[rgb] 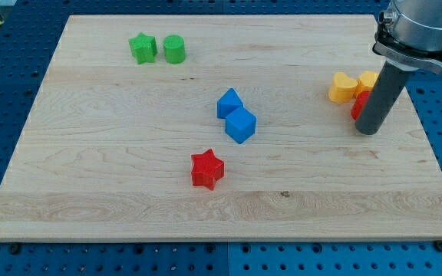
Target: Move the red star into the red circle
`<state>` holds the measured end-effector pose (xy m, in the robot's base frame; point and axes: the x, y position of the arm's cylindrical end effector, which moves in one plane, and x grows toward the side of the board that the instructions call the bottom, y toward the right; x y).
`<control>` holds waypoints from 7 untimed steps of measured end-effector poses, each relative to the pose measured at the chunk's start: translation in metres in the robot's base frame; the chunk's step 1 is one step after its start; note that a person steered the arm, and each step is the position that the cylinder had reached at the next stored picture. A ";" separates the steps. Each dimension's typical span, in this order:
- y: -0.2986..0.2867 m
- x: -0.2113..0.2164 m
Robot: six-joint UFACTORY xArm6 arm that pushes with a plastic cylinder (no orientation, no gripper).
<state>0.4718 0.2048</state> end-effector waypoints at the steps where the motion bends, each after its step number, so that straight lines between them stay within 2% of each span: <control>1: -0.041 0.044; 2: -0.098 0.083; 3: -0.173 0.100; 4: -0.261 0.108; 5: -0.324 0.103; 6: -0.332 0.072; 7: -0.330 0.068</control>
<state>0.5400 -0.1254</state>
